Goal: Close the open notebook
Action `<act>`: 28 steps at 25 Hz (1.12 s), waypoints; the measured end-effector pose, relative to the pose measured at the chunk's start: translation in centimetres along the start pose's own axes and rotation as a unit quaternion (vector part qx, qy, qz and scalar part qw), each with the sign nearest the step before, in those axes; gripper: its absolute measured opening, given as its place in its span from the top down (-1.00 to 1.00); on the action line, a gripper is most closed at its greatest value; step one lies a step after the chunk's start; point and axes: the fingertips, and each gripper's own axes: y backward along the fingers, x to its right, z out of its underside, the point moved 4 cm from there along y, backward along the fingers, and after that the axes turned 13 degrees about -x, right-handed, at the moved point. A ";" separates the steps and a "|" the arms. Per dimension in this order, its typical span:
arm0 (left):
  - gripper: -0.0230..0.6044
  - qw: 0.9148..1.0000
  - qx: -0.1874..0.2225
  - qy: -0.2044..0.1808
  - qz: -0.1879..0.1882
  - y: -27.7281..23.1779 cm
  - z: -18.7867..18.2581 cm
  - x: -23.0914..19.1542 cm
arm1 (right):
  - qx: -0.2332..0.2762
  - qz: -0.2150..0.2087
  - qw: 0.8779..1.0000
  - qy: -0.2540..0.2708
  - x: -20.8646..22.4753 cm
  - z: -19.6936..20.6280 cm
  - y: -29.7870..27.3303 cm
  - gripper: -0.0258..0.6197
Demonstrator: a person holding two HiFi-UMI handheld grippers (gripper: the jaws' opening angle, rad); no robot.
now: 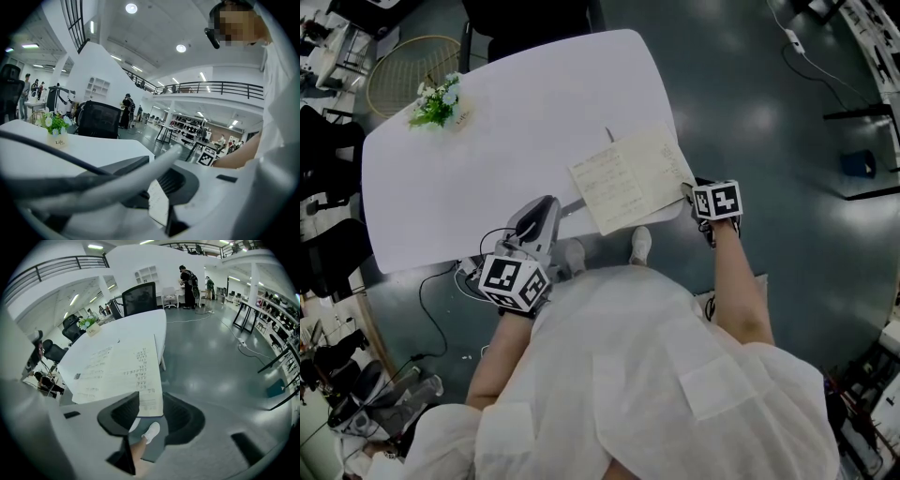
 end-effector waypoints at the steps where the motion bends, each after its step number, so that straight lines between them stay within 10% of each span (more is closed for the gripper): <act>1: 0.84 1.000 0.000 0.000 0.001 0.0 -0.1 0.0 | 0.001 0.006 1.000 0.004 -0.1 0.0 0.3 0.43; 28: 0.84 0.999 0.027 -0.013 0.023 1.9 -2.4 -1.6 | 0.090 0.116 0.981 0.126 -9.2 -1.2 10.5 0.77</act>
